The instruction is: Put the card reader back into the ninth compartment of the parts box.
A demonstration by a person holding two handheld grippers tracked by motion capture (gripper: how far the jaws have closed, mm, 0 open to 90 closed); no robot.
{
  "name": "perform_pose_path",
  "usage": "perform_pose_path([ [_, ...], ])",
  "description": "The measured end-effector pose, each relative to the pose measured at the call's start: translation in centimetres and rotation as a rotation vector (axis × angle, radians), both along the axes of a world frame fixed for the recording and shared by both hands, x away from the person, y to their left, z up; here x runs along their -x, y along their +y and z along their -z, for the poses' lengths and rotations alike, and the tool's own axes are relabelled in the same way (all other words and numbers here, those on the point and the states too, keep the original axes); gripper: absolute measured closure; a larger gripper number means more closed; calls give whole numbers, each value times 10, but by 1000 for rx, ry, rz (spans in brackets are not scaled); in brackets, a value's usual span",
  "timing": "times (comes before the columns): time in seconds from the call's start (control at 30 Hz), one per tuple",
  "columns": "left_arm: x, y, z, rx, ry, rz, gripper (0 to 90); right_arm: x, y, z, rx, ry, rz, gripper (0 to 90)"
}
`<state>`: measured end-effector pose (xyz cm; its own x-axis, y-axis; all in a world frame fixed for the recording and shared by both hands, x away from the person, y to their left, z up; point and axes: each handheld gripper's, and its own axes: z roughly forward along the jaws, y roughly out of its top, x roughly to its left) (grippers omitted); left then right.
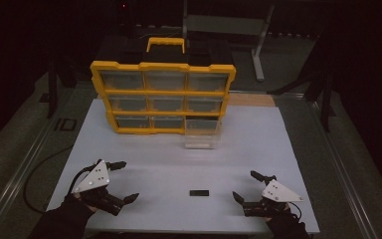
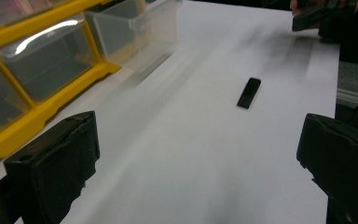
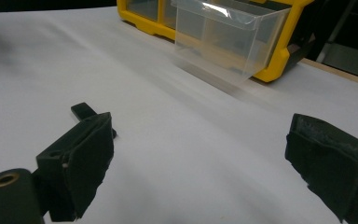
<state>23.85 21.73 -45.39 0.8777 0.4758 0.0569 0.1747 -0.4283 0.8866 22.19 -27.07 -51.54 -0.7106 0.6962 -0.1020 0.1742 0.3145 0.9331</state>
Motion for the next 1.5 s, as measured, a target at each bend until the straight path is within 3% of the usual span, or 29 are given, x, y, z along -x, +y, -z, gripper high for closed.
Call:
perform_pose_path([
  [0.43, -13, -24, -21, -51, -3, 62, 2, 1, 0, 0, -4, 4, -1, 80],
  [0.63, -18, -39, -26, -71, 30, 94, 2, 0, 1, 1, -13, 2, -4, 80],
  [1.0, -25, -72, -41, -124, 10, 154, 2, 0, 1, 0, -34, 9, 4, 80],
  [1.5, -31, -107, -40, -172, 20, 223, 2, 1, 1, 0, -42, 18, 1, 81],
])
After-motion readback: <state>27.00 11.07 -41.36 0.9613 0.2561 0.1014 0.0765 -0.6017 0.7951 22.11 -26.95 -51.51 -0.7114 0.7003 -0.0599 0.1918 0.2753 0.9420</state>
